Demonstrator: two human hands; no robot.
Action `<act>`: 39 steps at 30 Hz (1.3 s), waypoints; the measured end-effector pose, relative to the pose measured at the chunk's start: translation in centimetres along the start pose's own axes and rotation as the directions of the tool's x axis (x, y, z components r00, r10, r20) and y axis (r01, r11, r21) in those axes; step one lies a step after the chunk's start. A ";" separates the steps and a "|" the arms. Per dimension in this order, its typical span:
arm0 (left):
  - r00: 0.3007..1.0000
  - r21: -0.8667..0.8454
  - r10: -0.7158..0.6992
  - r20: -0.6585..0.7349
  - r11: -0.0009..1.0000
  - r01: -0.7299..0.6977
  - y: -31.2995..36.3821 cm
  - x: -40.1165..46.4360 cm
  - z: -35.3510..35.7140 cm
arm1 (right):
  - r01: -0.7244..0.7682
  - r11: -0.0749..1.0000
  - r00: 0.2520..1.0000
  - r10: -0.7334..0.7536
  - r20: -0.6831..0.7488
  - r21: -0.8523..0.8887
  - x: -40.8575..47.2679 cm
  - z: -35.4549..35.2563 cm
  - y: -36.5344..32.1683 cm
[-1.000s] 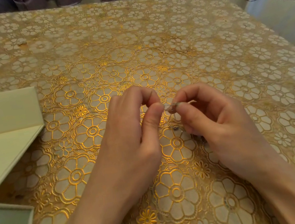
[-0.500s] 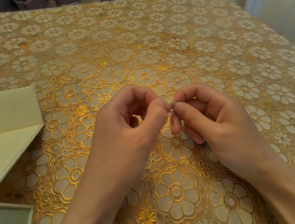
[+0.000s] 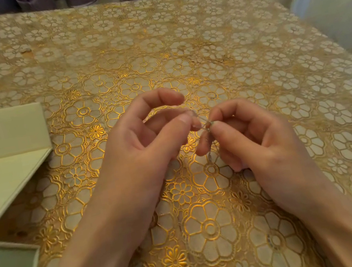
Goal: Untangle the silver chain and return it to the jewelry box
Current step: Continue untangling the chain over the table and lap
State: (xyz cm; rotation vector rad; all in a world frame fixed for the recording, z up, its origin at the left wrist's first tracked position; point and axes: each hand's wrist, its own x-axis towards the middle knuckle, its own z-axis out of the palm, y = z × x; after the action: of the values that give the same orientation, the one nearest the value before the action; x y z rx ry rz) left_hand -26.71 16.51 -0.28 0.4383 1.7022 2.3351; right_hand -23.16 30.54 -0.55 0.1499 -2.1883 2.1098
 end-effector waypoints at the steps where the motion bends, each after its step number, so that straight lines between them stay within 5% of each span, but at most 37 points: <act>1: 1.000 -0.030 -0.008 0.004 1.000 0.008 0.0 0.1 -0.1 | 0.000 1.000 1.000 0.000 -0.001 0.000 0.0 0.0 0.0; 11: 0.998 -0.241 -0.064 -0.024 0.969 0.056 0.3 0.1 0.2 | 0.036 0.999 0.999 -0.037 0.012 0.030 0.0 0.1 -0.2; 39: 0.973 0.099 0.144 -0.178 0.987 -0.127 -0.3 0.2 0.6 | 0.063 0.989 0.996 -0.054 0.068 -0.133 0.0 0.1 0.4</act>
State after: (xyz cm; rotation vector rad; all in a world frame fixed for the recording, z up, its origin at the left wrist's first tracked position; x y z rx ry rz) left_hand -26.65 17.20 -0.39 0.3737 1.9211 2.4730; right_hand -23.20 30.50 -0.93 0.2711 -2.3234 1.9456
